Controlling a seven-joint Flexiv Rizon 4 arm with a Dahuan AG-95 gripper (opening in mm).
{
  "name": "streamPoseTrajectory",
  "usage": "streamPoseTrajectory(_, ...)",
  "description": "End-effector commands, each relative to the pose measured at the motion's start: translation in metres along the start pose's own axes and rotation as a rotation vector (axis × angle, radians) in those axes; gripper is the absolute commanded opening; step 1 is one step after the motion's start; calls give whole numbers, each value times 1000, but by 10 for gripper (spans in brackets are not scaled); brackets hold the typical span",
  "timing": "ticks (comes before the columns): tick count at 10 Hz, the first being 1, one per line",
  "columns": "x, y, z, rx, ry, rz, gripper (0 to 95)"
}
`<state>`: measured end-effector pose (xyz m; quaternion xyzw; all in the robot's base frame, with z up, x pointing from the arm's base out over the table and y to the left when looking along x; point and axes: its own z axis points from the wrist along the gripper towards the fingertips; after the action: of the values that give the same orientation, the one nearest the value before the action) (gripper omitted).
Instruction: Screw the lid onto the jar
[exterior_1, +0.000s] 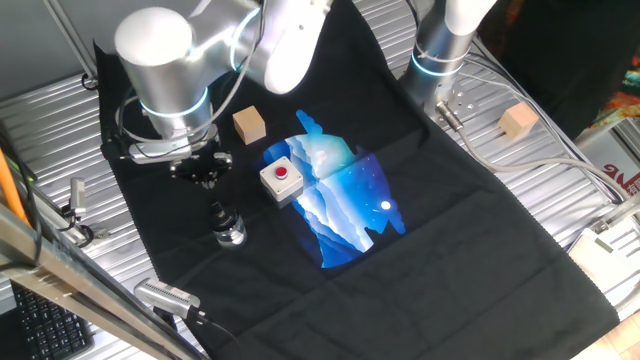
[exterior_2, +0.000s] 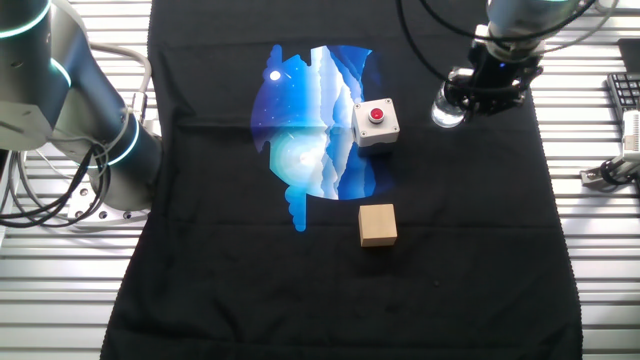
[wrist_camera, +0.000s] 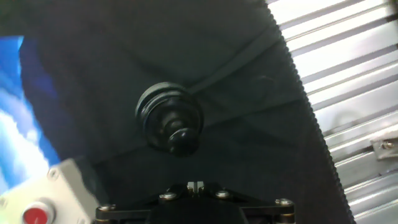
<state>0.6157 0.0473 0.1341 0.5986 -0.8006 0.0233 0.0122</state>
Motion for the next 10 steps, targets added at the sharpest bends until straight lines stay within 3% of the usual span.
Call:
streamPoseTrajectory(1,7,0,-11,-43,-2,238,0)
streamPoseTrajectory(3,14,-1,-35,-83,3,641,0)
streamPoseTrajectory(4,15,-1,-41,-112,-22,768,0)
streamPoseTrajectory(5,15,-1,-43,-115,-32,871,0)
streamPoseTrajectory(6,14,0,-44,-109,-37,960,0)
streamPoseTrajectory(7,12,1,-45,-80,-59,1055,0)
streamPoseTrajectory(8,11,2,-46,-59,-83,1104,0)
streamPoseTrajectory(10,4,-1,-51,-40,-102,1187,0)
